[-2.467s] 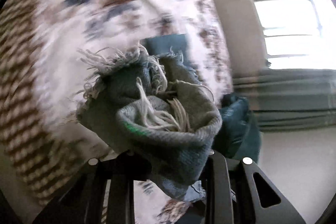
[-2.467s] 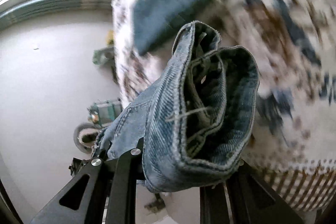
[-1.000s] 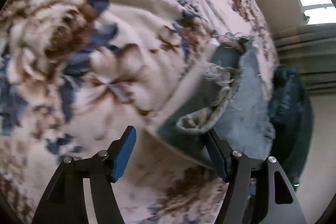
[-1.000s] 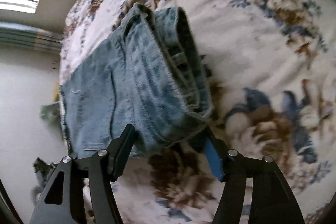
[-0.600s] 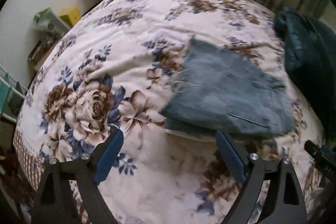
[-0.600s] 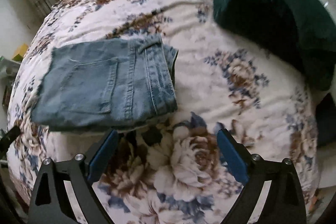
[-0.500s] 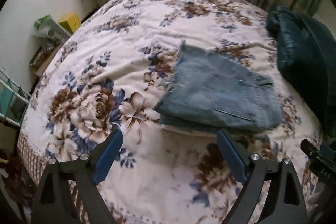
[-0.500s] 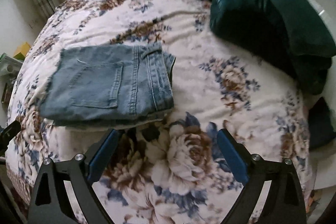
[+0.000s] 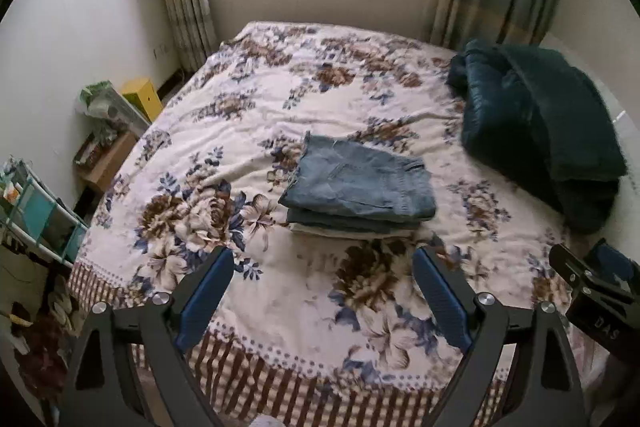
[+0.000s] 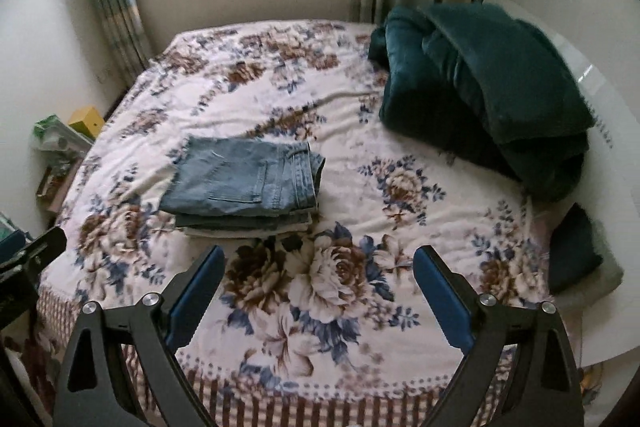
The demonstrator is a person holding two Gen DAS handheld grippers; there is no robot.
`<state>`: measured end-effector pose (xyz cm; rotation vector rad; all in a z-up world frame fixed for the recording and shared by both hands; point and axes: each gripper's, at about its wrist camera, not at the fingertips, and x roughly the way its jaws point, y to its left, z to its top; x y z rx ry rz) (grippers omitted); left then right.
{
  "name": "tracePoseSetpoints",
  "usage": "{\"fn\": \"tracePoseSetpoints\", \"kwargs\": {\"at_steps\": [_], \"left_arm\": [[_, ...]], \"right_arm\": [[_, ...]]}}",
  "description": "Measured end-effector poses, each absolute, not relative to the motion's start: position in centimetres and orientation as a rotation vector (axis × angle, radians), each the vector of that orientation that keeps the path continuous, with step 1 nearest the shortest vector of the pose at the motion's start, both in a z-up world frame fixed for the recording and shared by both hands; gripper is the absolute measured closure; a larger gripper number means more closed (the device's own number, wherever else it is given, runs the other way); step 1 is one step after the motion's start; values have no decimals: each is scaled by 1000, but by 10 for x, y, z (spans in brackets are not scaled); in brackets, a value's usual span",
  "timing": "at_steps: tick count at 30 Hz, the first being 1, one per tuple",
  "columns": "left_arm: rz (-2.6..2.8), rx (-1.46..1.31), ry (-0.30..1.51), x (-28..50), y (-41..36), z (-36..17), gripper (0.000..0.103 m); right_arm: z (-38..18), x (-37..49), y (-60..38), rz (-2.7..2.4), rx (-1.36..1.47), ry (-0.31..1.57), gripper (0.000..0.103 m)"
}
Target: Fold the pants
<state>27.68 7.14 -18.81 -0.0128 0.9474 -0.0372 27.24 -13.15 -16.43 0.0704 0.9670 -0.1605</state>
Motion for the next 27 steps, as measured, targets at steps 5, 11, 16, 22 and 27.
{"fn": "tracePoseSetpoints", "kwargs": {"at_steps": [5, 11, 16, 22, 27], "left_arm": [[-57, 17, 883, 228, 72, -137, 12], [-84, 12, 823, 190, 82, -91, 12], [-90, 13, 785, 167, 92, -62, 12], [-89, 29, 760, 153, 100, -46, 10], [-89, 31, 738, 156, 104, -46, 0]], "right_arm": [[-96, 216, -123, -141, 54, 899, 6], [-23, 151, -103, -121, 42, 810, 6], [20, 112, -93, -121, 64, 754, 6], [52, 78, -80, -105, 78, 733, 6], [65, 73, -69, -115, 69, 704, 2]]}}
